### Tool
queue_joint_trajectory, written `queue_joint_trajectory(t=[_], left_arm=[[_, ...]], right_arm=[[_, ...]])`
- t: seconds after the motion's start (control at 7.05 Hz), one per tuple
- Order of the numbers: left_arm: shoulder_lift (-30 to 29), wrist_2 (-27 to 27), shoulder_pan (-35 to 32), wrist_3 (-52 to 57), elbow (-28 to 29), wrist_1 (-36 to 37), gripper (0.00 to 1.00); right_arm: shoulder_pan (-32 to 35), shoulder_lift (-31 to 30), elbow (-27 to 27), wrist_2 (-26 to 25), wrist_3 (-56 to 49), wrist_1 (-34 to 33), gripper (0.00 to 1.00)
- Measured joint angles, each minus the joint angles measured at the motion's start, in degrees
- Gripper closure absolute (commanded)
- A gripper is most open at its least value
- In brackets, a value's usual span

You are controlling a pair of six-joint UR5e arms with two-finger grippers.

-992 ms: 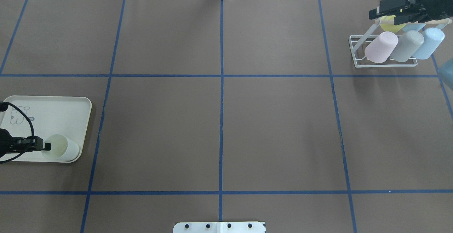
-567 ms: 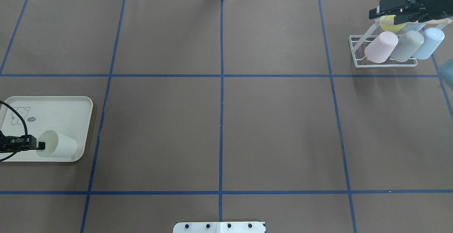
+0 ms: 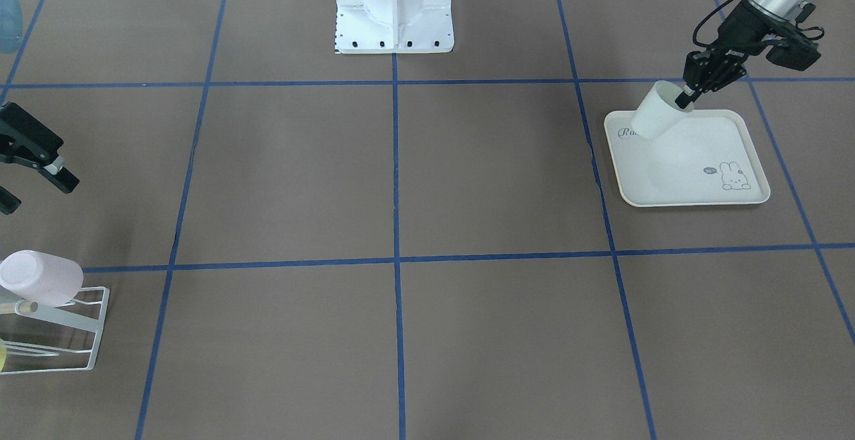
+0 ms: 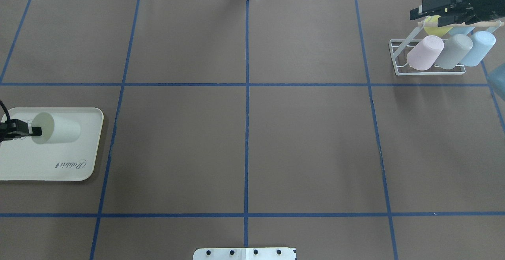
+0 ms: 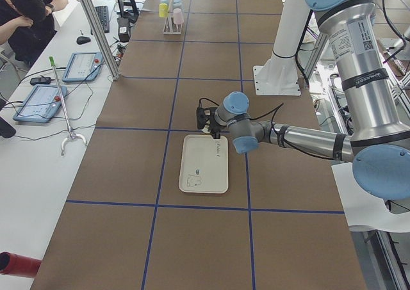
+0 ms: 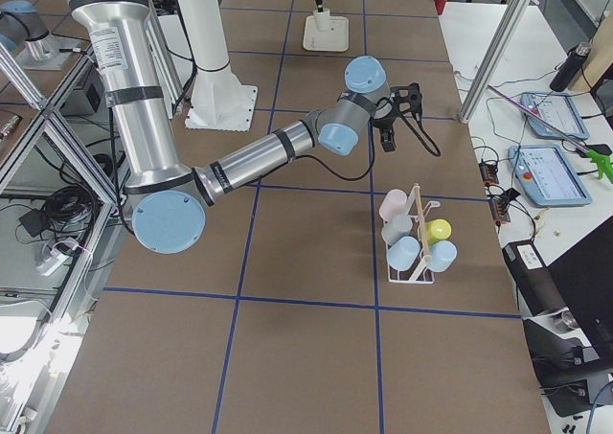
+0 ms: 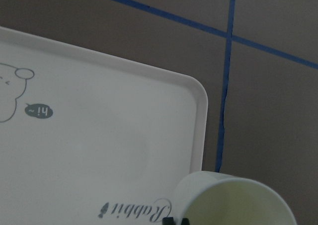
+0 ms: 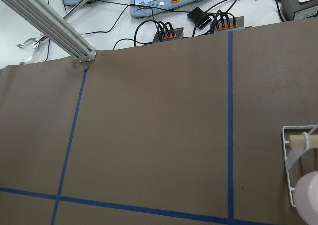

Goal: Transfer IKEA cup to right arm and place on rack

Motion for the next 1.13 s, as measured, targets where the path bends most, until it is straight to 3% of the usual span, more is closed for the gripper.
queue_joint_trajectory(t=[0.28,0.43,0.71,1.13], left_arm=[[-9.3,3.5,-1.9,-8.1,2.1,0.8,1.00],[-13.6,6.1,-2.0,-13.0,3.3,1.9,1.00],[-20.0,10.8,-1.8,-23.8,4.2,3.2,1.00],[-27.8,19.0,0.6,-41.7,6.4,3.2,1.00]], right_arm=[[-1.5,4.4,-0.1,-2.2,8.2,0.1,0.00],[-3.4,7.2,-0.1,-5.6,13.1,0.1,0.00],[-10.0,12.1,0.1,-15.7,24.7,1.5,0.00],[-20.7,14.0,0.0,-32.4,42.5,13.3,0.00]])
